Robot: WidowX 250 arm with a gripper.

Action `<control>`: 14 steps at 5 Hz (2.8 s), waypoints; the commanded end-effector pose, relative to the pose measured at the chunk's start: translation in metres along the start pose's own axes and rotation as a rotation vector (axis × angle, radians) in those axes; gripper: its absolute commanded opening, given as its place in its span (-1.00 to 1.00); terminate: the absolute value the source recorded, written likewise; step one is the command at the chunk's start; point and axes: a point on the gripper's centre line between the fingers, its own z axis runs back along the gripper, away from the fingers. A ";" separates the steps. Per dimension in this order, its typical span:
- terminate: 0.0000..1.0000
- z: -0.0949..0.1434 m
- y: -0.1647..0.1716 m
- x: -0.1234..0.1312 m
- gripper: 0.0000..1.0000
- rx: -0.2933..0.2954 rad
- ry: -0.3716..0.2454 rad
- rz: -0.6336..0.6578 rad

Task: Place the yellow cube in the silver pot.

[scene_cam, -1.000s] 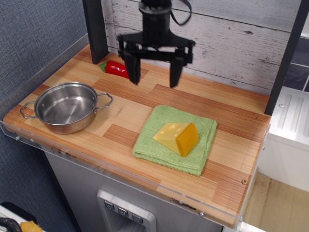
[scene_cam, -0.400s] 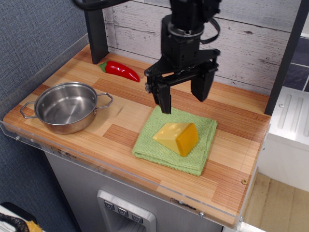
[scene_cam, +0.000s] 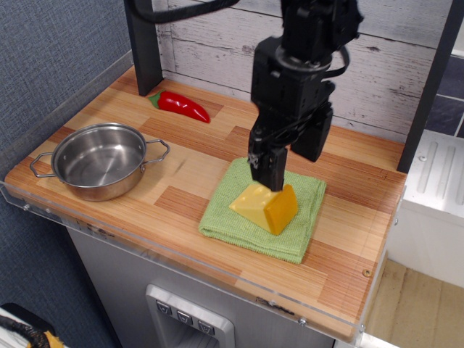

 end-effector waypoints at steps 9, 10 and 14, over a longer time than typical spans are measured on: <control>-1.00 -0.038 0.001 0.001 1.00 -0.002 0.024 0.027; -1.00 -0.046 0.000 0.004 1.00 0.003 0.028 0.022; -1.00 -0.019 -0.001 0.013 -1.00 -0.060 0.058 0.011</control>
